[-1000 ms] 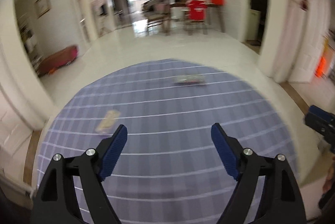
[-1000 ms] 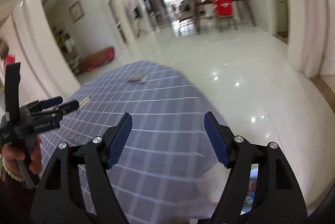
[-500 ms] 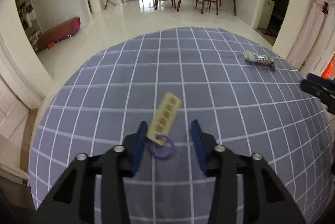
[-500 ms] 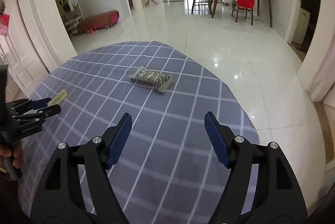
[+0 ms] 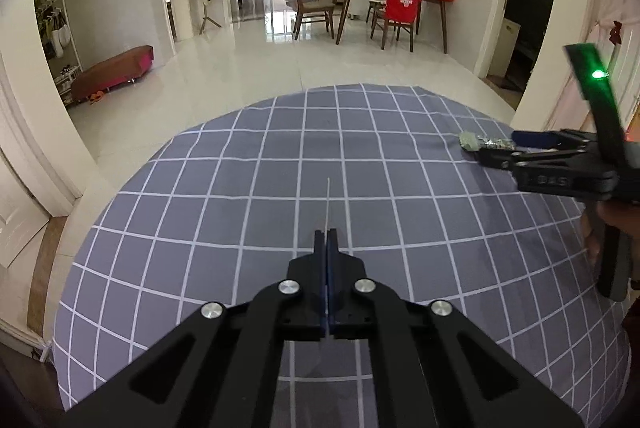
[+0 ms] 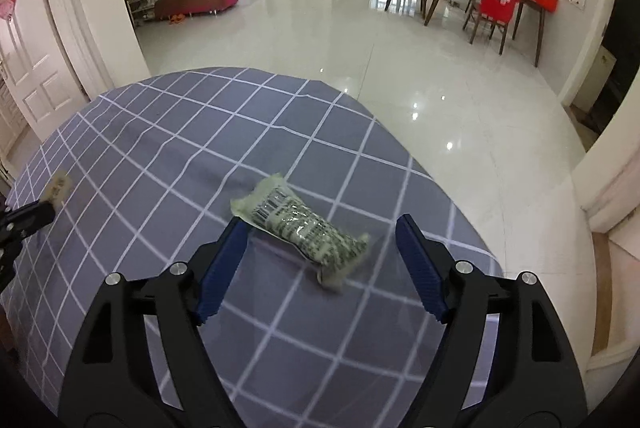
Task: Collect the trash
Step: 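Grasp the green-printed tube with the right tool while the left tool grasps the small tag, then carry the tube and tag over the blue bucket and open both tools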
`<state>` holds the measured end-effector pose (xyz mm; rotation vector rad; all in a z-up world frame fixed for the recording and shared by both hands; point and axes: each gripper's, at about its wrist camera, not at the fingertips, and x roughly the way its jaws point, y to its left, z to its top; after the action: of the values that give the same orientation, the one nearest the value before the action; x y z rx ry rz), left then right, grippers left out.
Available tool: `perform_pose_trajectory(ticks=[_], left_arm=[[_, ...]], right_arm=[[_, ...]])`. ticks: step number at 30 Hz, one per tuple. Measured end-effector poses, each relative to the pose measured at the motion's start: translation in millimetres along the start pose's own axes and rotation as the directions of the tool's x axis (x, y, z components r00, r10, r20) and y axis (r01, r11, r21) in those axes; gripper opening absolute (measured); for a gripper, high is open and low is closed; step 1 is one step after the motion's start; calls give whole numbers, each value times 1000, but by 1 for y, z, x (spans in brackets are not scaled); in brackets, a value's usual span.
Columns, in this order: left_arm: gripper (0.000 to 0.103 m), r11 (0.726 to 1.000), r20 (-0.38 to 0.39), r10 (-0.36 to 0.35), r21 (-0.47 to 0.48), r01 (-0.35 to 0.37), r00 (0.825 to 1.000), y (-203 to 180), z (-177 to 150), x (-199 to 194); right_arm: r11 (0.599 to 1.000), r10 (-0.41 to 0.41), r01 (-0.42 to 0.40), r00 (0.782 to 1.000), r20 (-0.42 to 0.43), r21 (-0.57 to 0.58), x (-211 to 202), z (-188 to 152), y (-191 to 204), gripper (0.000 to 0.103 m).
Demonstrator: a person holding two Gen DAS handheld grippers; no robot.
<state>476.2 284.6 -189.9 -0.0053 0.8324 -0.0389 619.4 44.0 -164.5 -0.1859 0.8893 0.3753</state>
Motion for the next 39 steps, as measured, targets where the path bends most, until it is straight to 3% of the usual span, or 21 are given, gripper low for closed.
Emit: perform_pose_trajectory(ticks=[1, 3, 4, 9, 14, 25, 31, 33, 39], left_arm=[[1, 1000, 1, 3, 1, -3, 1000, 0, 1, -1], [1, 1000, 1, 5, 7, -5, 1000, -1, 1, -3], [1, 1000, 3, 4, 9, -4, 1000, -2, 1, -5], [1, 1000, 28, -15, 21, 15, 999, -13, -1, -25], [1, 998, 58, -47, 42, 45, 997, -42, -6, -53], [1, 980, 94, -144, 150, 129, 985, -154, -37, -116], [1, 959, 87, -202, 221, 179, 975, -226, -55, -135], [1, 947, 88, -213, 262, 183, 973, -255, -60, -139], [1, 899, 31, -315, 329, 288, 948, -333, -76, -136]], right_arm=[[1000, -1, 1, 1000, 6, -6, 0, 0, 1, 54], [1000, 6, -6, 1000, 13, -14, -4, -1, 4, 29], [1000, 8, -8, 1000, 11, -14, -5, -3, 3, 27], [999, 45, -44, 999, 28, -31, -33, -31, 4, 24], [993, 115, -117, 988, 99, 17, -81, -62, -3, 24], [977, 178, -200, 958, 223, 80, -187, -143, -14, 24], [965, 141, -198, 944, 300, 170, -239, -191, -55, 24], [960, 108, -184, 940, 324, 213, -258, -212, -77, 24], [927, -21, -113, 936, 351, 356, -293, -281, -138, 24]])
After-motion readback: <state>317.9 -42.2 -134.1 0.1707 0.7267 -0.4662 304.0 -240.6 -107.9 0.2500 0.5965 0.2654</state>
